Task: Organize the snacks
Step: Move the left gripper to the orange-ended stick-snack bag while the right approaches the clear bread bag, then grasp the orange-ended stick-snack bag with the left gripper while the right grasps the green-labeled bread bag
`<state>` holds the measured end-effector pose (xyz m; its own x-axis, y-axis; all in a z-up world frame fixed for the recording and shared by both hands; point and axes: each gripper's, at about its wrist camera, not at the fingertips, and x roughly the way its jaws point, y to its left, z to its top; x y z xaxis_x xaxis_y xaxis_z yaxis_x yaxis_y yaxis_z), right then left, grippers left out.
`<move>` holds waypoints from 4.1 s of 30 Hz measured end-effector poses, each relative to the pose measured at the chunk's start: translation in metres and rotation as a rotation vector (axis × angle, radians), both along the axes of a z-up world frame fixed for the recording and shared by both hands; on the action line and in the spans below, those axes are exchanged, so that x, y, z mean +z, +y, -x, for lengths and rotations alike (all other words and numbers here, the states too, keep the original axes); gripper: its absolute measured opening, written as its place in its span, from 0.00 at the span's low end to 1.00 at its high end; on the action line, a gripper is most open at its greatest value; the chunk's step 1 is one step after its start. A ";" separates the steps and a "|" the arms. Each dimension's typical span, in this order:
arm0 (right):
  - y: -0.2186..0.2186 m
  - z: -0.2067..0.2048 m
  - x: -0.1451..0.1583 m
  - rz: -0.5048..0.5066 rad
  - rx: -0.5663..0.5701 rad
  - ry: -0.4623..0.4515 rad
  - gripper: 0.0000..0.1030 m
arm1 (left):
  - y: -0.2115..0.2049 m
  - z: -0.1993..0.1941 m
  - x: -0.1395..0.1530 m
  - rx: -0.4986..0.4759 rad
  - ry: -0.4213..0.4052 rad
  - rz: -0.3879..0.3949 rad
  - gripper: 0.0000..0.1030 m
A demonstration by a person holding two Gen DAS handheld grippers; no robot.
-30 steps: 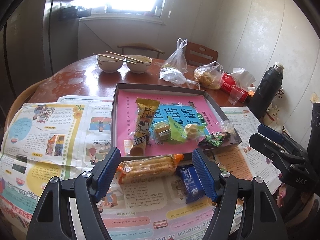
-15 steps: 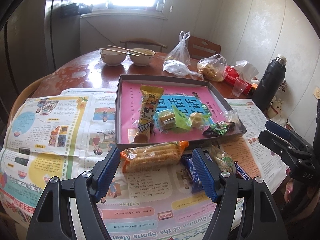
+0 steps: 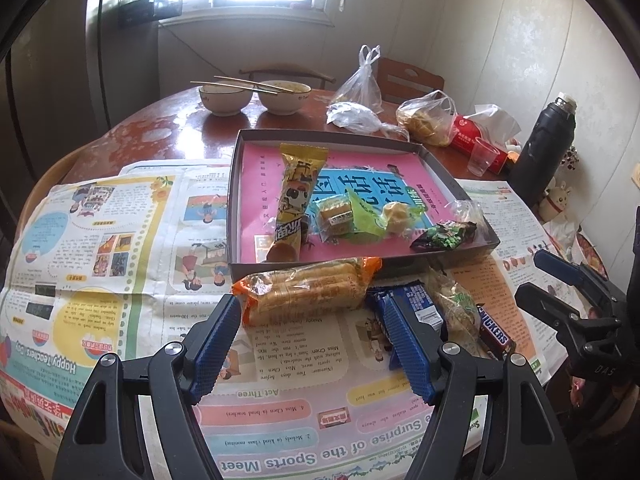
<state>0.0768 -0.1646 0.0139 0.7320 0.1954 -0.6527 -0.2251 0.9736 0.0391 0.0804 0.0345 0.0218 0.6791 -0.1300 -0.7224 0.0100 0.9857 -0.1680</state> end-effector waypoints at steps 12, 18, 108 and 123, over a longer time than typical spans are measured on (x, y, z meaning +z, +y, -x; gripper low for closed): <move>0.013 0.004 -0.020 0.098 0.048 0.048 0.82 | 0.007 -0.005 -0.021 0.019 0.054 -0.001 0.74; 0.025 0.003 -0.033 0.152 0.083 0.084 0.82 | 0.014 -0.009 -0.026 0.035 0.057 0.007 0.74; 0.013 -0.039 -0.069 0.126 0.049 0.122 0.52 | -0.003 -0.016 -0.045 -0.211 -0.001 -0.035 0.39; 0.014 -0.040 -0.069 0.119 0.050 0.125 0.52 | -0.011 -0.040 -0.049 -0.316 -0.019 0.012 0.51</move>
<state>0.1165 -0.1508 -0.0549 0.6349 0.1457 -0.7587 -0.2739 0.9607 -0.0446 0.1205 0.0235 -0.0269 0.6168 -0.3456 -0.7073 0.3190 0.9311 -0.1767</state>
